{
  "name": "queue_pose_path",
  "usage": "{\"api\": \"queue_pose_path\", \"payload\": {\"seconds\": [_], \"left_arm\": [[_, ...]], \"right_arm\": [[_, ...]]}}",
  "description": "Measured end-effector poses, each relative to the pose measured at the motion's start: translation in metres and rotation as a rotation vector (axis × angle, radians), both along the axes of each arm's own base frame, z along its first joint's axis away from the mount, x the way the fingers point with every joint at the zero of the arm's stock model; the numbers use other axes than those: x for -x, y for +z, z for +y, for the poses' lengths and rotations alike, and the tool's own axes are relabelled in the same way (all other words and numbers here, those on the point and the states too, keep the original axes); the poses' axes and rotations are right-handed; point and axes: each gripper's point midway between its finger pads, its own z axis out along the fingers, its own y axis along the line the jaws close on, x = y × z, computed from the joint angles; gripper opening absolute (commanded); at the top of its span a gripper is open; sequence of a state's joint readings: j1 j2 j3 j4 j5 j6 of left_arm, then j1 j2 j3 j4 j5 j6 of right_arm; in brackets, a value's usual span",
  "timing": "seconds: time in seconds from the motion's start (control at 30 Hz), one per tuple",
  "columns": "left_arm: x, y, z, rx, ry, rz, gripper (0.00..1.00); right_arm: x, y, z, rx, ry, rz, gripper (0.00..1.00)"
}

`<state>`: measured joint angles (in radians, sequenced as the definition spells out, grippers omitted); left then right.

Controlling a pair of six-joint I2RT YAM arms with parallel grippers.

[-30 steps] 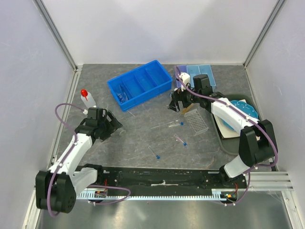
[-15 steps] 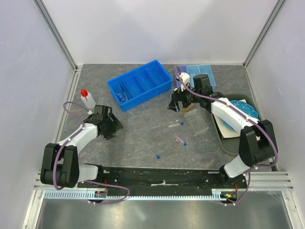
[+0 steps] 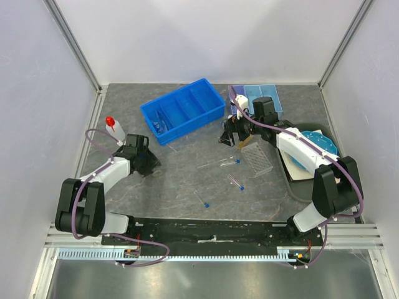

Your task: Organize the chemistry lab equipment

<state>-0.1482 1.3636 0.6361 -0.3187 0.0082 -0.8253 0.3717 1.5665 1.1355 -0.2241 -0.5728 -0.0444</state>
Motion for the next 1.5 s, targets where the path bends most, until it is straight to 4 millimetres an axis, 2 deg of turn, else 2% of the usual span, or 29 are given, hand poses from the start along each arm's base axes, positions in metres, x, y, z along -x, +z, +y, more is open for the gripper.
{"api": "queue_pose_path", "payload": {"seconds": [0.17,0.37,0.67,0.9,1.13,1.3,1.5], "left_arm": [[-0.001,0.0,-0.001,-0.004,-0.007,-0.003,0.36],[0.0,0.0,-0.002,-0.019,-0.04,-0.009,0.23],[0.011,0.005,-0.018,-0.055,-0.172,-0.053,0.18],[0.01,0.017,-0.035,-0.041,-0.276,-0.158,0.13],[0.012,0.03,-0.064,0.017,-0.434,-0.297,0.11],[0.014,0.062,-0.092,0.079,-0.579,-0.481,0.1],[0.027,0.105,-0.123,0.147,-0.744,-0.695,0.09]], "right_arm": [[0.001,0.001,0.002,-0.007,0.004,0.002,0.98],[0.005,-0.001,0.004,-0.016,0.012,0.012,0.98],[0.012,-0.002,0.011,-0.034,0.046,0.017,0.98],[0.026,0.0,0.024,-0.067,0.098,0.034,0.98],[0.059,0.001,0.052,-0.152,0.187,0.11,0.98],[0.081,0.016,0.081,-0.245,0.251,0.194,0.98],[0.087,0.033,0.124,-0.327,0.276,0.331,0.98]]}}
